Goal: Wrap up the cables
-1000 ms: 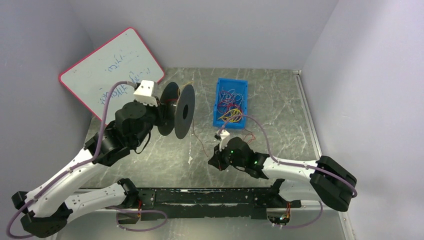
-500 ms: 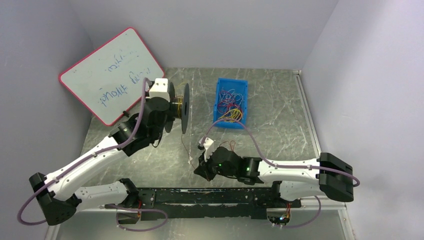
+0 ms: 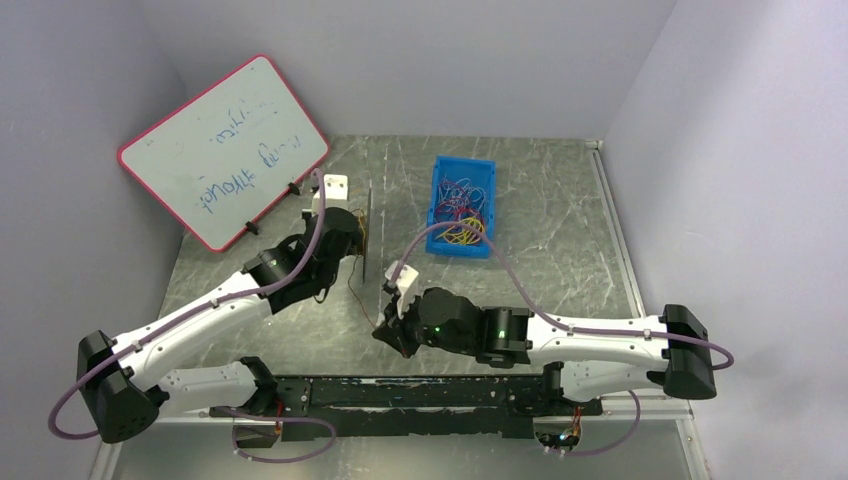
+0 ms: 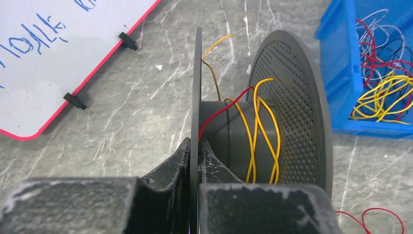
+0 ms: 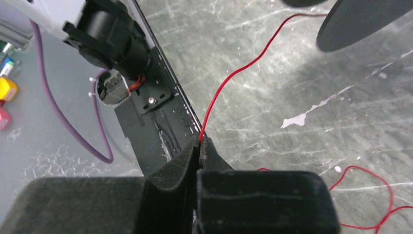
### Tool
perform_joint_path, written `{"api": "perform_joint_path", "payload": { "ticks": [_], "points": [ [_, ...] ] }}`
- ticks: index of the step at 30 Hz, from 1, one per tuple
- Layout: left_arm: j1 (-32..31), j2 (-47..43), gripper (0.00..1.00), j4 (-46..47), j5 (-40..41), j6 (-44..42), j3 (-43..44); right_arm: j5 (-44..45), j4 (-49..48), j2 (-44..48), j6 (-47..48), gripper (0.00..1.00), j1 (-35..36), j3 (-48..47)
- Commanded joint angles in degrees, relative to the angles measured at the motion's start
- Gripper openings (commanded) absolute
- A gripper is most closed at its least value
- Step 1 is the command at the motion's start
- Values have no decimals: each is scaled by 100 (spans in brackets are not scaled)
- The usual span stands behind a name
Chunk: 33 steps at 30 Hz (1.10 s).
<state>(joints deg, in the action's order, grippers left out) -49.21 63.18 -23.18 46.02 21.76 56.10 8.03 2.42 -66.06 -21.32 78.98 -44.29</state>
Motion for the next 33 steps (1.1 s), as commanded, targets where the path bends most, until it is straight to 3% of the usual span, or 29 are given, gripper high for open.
{"api": "perform_joint_path", "payload": {
  "ticks": [1, 20, 33],
  "points": [
    [25, -23, 7, 362, 158, 167, -55, 440, 584, 118, 214, 0, 38, -526],
    [-966, 48, 7, -167, 584, 74, -368, 2435, 2200, 51, 1259, 0, -62, -2057],
    [-1612, 66, 7, -253, 418, -248, -408, 2287, 2044, -122, 2325, 0, -1327, -2494]
  ]
}}
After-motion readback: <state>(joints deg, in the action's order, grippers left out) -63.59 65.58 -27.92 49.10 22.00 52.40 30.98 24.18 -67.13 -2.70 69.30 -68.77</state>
